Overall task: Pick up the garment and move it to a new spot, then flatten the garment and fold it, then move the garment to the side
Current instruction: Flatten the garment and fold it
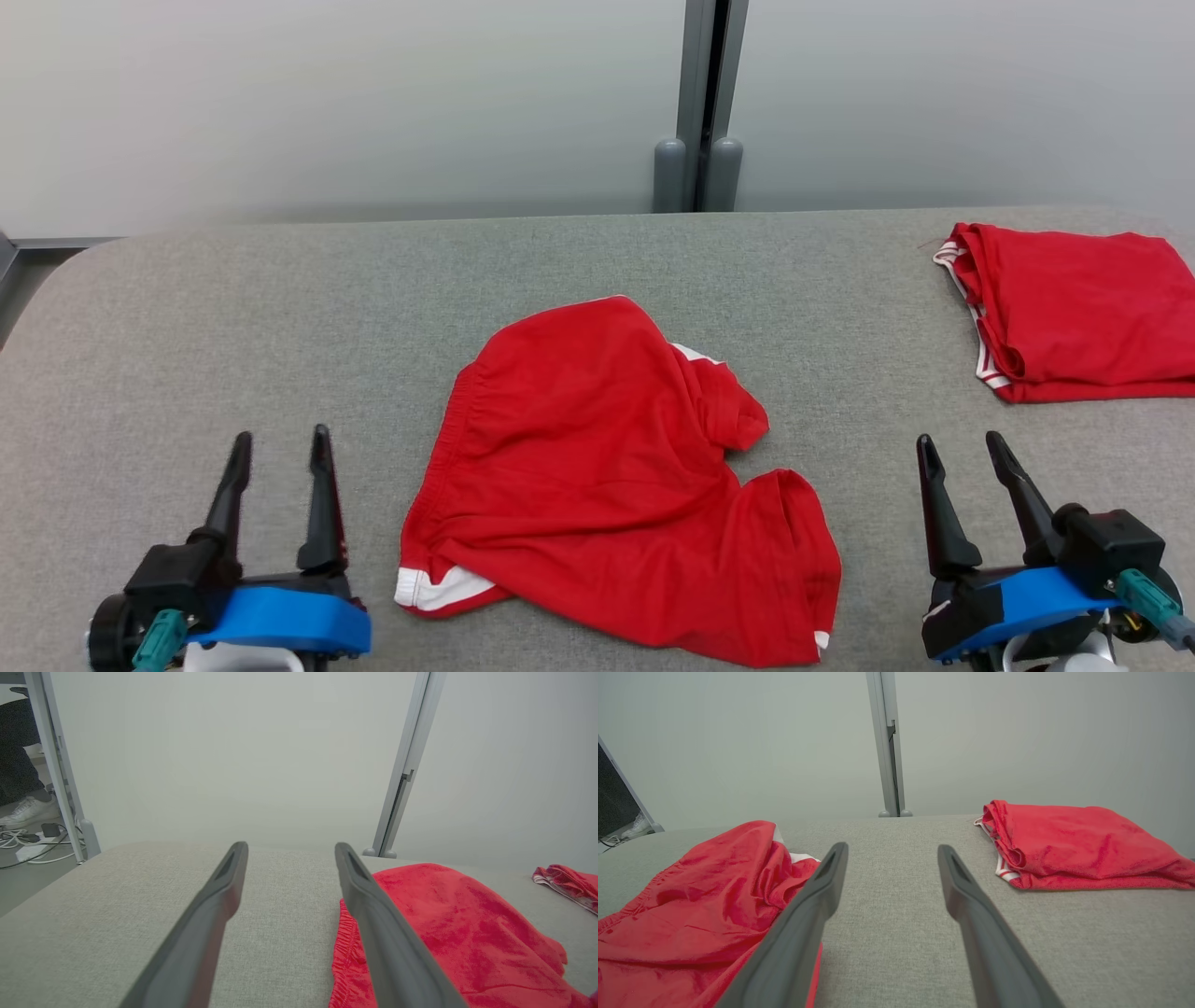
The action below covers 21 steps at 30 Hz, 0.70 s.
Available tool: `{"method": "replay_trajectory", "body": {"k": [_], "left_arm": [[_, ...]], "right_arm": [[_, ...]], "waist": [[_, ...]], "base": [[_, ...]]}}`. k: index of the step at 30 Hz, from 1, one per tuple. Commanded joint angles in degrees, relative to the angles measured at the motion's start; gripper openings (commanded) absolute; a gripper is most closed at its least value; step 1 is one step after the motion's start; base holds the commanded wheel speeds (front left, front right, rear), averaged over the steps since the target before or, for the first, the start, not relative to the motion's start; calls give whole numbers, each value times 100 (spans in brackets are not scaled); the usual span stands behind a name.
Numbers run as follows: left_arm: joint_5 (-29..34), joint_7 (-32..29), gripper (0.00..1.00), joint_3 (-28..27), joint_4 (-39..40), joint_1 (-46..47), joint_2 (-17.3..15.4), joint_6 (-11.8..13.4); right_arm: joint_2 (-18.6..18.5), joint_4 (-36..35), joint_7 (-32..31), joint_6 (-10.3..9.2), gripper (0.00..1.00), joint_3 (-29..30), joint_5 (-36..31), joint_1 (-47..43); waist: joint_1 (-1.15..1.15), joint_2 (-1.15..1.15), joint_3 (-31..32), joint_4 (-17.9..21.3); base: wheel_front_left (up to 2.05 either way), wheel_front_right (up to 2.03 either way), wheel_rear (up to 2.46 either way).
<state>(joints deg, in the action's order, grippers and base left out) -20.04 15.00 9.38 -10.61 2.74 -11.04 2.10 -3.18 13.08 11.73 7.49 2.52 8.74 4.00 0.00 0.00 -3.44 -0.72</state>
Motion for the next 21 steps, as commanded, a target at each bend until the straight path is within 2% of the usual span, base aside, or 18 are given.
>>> {"method": "replay_trajectory", "body": {"k": [1,11,21], "left_arm": [[98,22,100,-118,37,-82,-43,69],[313,23,100,-502,76,-241,27,56],[526,23,100,-610,47,-155,153,-68]], "right_arm": [[-22,-18,7,1,100,25,8,-78],[-36,-82,-56,1,100,-10,6,-184],[-360,-10,-499,1,100,-962,172,103]], "waist": [[0,0,16,16],[0,0,41,27],[0,0,12,-53]], "base": [[0,0,0],[0,0,0],[0,0,0]]}}
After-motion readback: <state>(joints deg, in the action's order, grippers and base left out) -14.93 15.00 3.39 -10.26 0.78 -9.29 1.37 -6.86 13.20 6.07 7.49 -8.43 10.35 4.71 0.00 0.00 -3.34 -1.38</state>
